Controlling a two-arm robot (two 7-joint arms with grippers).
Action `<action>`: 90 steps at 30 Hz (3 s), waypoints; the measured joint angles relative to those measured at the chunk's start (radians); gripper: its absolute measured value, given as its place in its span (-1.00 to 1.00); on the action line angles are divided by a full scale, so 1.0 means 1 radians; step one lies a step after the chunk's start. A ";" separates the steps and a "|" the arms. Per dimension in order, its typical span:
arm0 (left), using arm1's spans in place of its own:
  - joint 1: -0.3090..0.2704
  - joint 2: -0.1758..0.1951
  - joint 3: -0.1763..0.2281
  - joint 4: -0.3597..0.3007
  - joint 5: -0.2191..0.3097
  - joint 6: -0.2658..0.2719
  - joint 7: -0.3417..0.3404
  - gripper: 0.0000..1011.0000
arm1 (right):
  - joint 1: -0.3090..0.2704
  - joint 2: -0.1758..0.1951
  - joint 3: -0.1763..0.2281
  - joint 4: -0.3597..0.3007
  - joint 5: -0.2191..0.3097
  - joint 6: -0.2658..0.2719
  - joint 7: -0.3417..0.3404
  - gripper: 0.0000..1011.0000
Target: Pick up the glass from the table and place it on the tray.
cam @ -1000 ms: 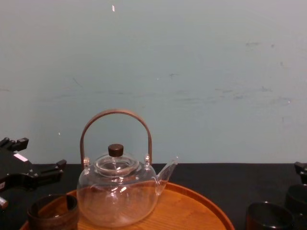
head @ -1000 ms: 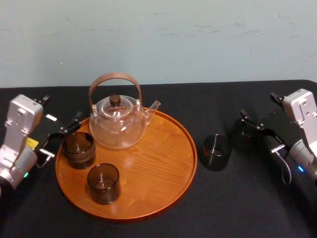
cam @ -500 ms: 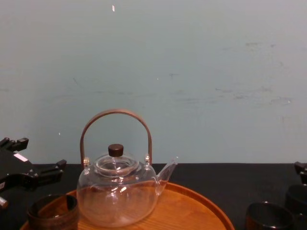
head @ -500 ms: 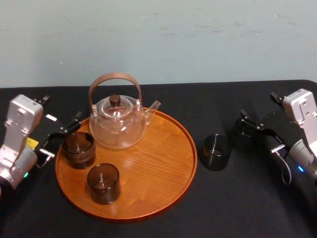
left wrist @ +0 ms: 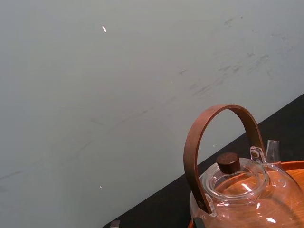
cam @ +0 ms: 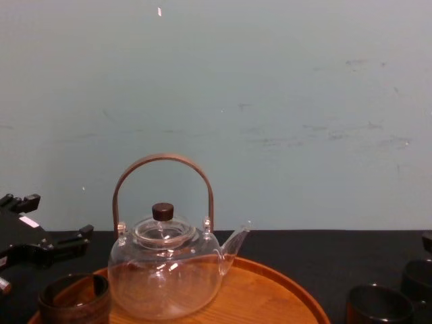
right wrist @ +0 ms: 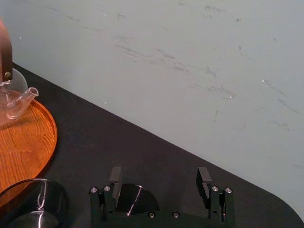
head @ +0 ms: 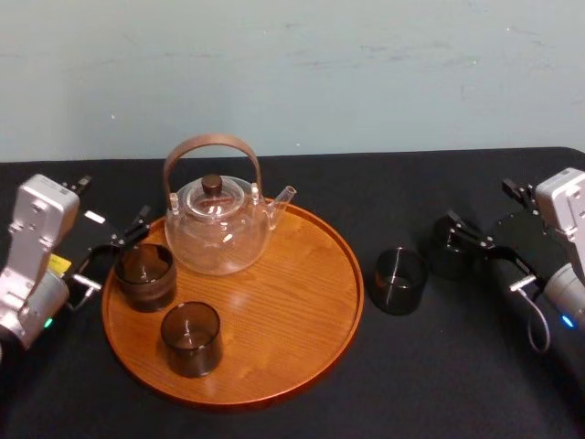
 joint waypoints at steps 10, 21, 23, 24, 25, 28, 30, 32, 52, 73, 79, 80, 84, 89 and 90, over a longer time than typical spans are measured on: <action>0.000 0.000 0.000 0.000 0.000 0.000 0.000 0.98 | -0.075 0.025 0.056 -0.082 0.030 0.024 0.019 0.98; 0.000 0.000 0.000 0.000 0.000 0.000 0.000 0.98 | -0.178 0.063 0.121 -0.175 0.077 0.048 0.065 0.98; 0.000 0.000 0.000 0.000 0.000 0.000 0.000 0.98 | -0.196 0.069 0.131 -0.188 0.085 0.052 0.076 0.98; 0.000 0.000 0.000 0.000 0.000 0.000 0.000 0.98 | -0.203 0.072 0.134 -0.194 0.089 0.053 0.081 0.98; 0.000 0.000 0.000 0.000 0.000 0.000 0.000 0.98 | -0.210 0.074 0.137 -0.199 0.092 0.054 0.086 0.98; 0.000 0.000 0.000 0.000 0.000 0.000 0.000 0.98 | -0.234 0.082 0.149 -0.215 0.101 0.060 0.103 0.98; 0.000 0.000 0.000 0.000 0.000 0.000 0.000 0.98 | -0.251 0.087 0.157 -0.226 0.107 0.065 0.115 0.98; 0.000 0.000 0.000 0.000 0.000 0.000 0.000 0.98 | -0.260 0.089 0.162 -0.232 0.110 0.069 0.122 0.98; 0.000 0.000 0.000 0.000 0.000 0.000 0.000 0.98 | -0.332 0.080 0.188 -0.283 0.125 0.127 0.211 0.98; 0.000 0.000 0.000 0.000 0.000 0.000 0.000 0.98 | -0.306 0.040 0.181 -0.291 0.149 0.278 0.304 0.98; 0.000 0.000 0.000 0.000 0.000 0.000 0.000 0.98 | -0.278 0.023 0.181 -0.285 0.153 0.334 0.319 0.98; 0.000 0.000 0.000 0.000 0.000 0.000 0.000 0.98 | -0.274 0.022 0.181 -0.283 0.153 0.339 0.321 0.98; 0.000 0.000 0.000 0.000 0.000 0.000 0.000 0.98 | -0.252 0.015 0.174 -0.274 0.155 0.360 0.330 0.98; 0.000 0.000 0.000 0.000 0.000 0.000 0.000 0.98 | -0.226 0.008 0.159 -0.261 0.153 0.375 0.338 0.98; 0.000 0.000 0.000 0.000 0.000 0.000 0.000 0.98 | -0.216 0.005 0.154 -0.255 0.151 0.379 0.338 0.98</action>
